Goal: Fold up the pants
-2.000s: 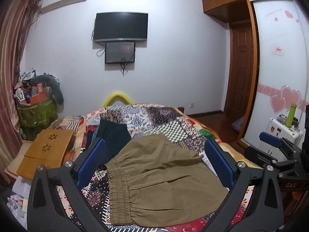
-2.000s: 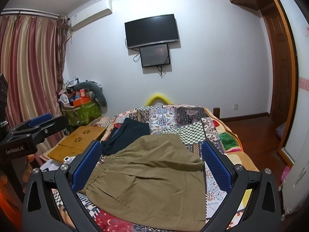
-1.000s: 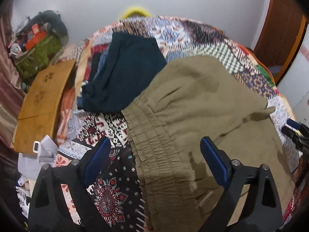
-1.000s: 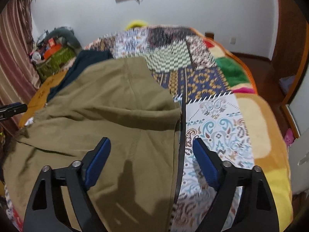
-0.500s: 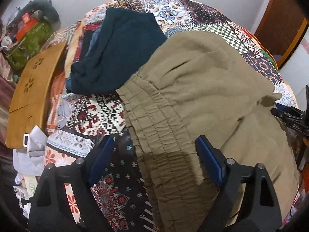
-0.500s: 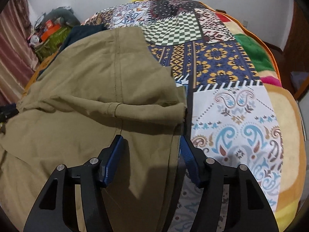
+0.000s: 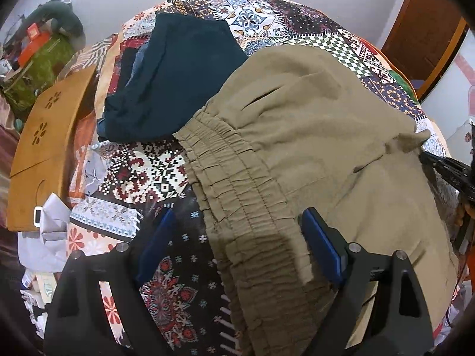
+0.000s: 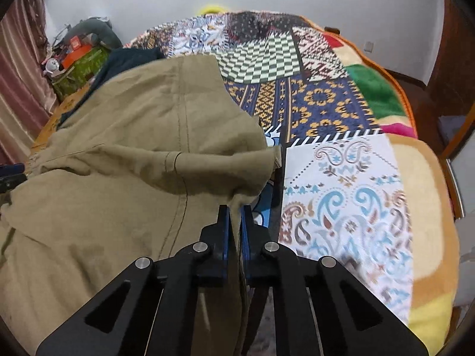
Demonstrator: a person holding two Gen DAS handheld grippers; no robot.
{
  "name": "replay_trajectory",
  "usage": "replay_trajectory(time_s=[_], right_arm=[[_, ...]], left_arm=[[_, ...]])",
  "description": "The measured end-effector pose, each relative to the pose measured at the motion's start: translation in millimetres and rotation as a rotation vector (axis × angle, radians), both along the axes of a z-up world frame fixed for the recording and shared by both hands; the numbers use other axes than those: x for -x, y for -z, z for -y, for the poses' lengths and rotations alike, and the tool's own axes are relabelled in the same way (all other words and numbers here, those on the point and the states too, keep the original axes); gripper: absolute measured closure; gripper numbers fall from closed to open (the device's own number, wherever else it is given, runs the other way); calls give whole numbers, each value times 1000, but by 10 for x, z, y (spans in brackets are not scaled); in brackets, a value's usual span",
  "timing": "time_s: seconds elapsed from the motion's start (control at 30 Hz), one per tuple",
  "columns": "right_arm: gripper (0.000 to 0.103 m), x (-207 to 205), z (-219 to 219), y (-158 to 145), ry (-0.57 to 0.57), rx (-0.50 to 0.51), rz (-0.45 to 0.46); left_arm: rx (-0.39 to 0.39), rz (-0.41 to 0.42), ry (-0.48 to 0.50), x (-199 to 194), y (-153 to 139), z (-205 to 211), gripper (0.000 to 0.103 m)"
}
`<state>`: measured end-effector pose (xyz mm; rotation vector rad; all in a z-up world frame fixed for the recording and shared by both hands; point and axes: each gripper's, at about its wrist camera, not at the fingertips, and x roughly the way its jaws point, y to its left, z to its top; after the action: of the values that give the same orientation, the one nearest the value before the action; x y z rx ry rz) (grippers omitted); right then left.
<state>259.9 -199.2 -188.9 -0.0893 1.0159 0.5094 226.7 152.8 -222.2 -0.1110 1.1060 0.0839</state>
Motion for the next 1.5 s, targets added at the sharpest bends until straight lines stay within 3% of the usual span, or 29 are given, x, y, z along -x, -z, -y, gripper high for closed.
replay_trajectory(time_s=[0.23, 0.47, 0.63, 0.93, 1.07, 1.2, 1.37, 1.5], right_arm=[[97, 228, 122, -121, 8, -36, 16], [97, 211, 38, 104, 32, -5, -24], [96, 222, 18, 83, 40, 5, -29], [88, 317, 45, -240, 7, 0, 31], [73, 291, 28, -448, 3, -32, 97], [57, 168, -7, -539, 10, -58, 141], [53, -66, -82, -438, 22, -51, 125], [53, -276, -110, -218, 24, -45, 54]], left_arm=[[-11, -7, 25, 21, 49, -29, 14], [-17, 13, -14, 49, 142, -85, 11], [-7, 24, -17, 60, 143, -101, 10], [-68, 75, -11, 94, -184, -44, 11], [-15, 97, -29, 14, -327, -155, 11], [-6, 68, -35, -147, -292, -207, 11], [20, 2, -28, -326, -83, -213, 11], [22, -27, -13, -400, 49, -183, 11]])
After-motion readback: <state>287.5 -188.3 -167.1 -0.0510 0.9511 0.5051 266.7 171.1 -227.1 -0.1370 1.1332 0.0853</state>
